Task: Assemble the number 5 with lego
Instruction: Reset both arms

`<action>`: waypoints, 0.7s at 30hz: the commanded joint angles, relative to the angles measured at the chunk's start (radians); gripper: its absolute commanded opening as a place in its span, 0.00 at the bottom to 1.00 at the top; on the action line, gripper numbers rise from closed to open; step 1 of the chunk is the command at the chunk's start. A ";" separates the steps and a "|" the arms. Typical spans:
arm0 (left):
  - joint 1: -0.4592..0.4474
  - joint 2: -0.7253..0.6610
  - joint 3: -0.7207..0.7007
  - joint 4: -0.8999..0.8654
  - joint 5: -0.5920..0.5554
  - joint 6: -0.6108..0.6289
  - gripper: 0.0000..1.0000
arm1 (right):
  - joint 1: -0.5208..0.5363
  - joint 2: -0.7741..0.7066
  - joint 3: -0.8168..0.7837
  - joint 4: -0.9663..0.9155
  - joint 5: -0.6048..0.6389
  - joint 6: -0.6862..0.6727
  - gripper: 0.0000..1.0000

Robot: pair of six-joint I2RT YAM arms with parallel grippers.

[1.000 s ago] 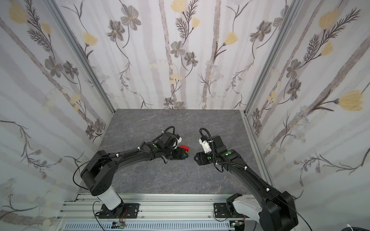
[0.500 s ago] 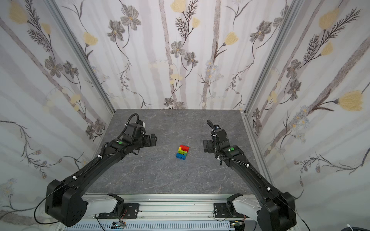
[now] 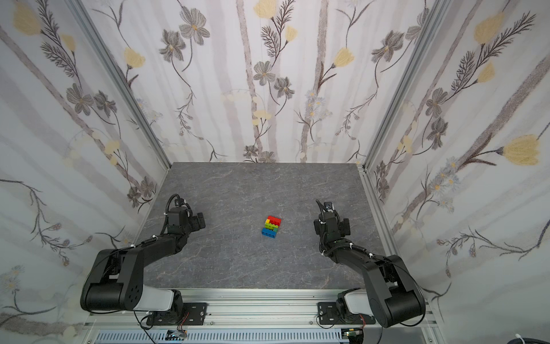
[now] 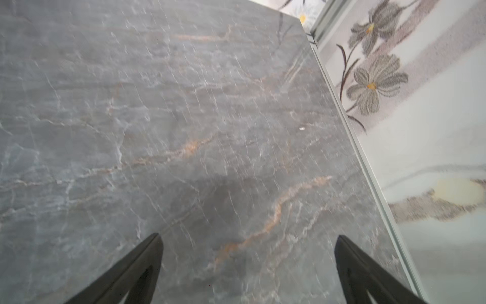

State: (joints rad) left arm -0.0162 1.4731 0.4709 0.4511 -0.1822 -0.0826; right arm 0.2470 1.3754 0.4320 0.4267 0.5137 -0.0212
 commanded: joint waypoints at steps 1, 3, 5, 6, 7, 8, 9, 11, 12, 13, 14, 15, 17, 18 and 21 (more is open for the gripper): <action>0.004 0.083 -0.066 0.415 0.130 0.071 1.00 | -0.060 0.099 -0.009 0.317 -0.227 -0.045 1.00; 0.003 0.082 -0.064 0.402 0.139 0.074 1.00 | -0.150 0.114 -0.050 0.393 -0.407 -0.011 1.00; 0.004 0.086 -0.063 0.401 0.138 0.073 1.00 | -0.125 0.099 -0.035 0.339 -0.357 -0.027 1.00; 0.004 0.095 -0.068 0.433 0.136 0.074 1.00 | -0.099 0.110 -0.037 0.363 -0.311 -0.044 1.00; 0.004 0.088 -0.064 0.408 0.137 0.074 1.00 | -0.083 0.102 -0.044 0.363 -0.292 -0.051 1.00; 0.004 0.093 -0.068 0.428 0.137 0.073 1.00 | -0.081 0.099 -0.049 0.370 -0.290 -0.052 1.00; 0.004 0.091 -0.066 0.417 0.137 0.073 1.00 | -0.081 0.104 -0.046 0.369 -0.294 -0.054 1.00; 0.004 0.092 -0.066 0.418 0.136 0.073 1.00 | -0.085 0.101 -0.046 0.365 -0.302 -0.053 1.00; 0.004 0.090 -0.064 0.413 0.138 0.074 1.00 | -0.085 0.108 -0.038 0.359 -0.309 -0.054 1.00; 0.004 0.092 -0.067 0.422 0.136 0.074 1.00 | -0.090 0.115 -0.025 0.340 -0.335 -0.056 1.00; 0.004 0.090 -0.065 0.414 0.138 0.073 1.00 | -0.110 0.115 -0.013 0.316 -0.392 -0.053 1.00; 0.004 0.092 -0.065 0.421 0.136 0.074 1.00 | -0.123 0.117 -0.005 0.306 -0.440 -0.059 1.00; 0.004 0.093 -0.067 0.421 0.135 0.076 1.00 | -0.126 0.117 -0.006 0.305 -0.444 -0.058 1.00; 0.004 0.090 -0.065 0.415 0.135 0.075 1.00 | -0.125 0.116 -0.006 0.305 -0.445 -0.058 1.00; -0.002 0.090 -0.072 0.429 0.122 0.077 1.00 | -0.127 0.110 -0.013 0.309 -0.446 -0.058 1.00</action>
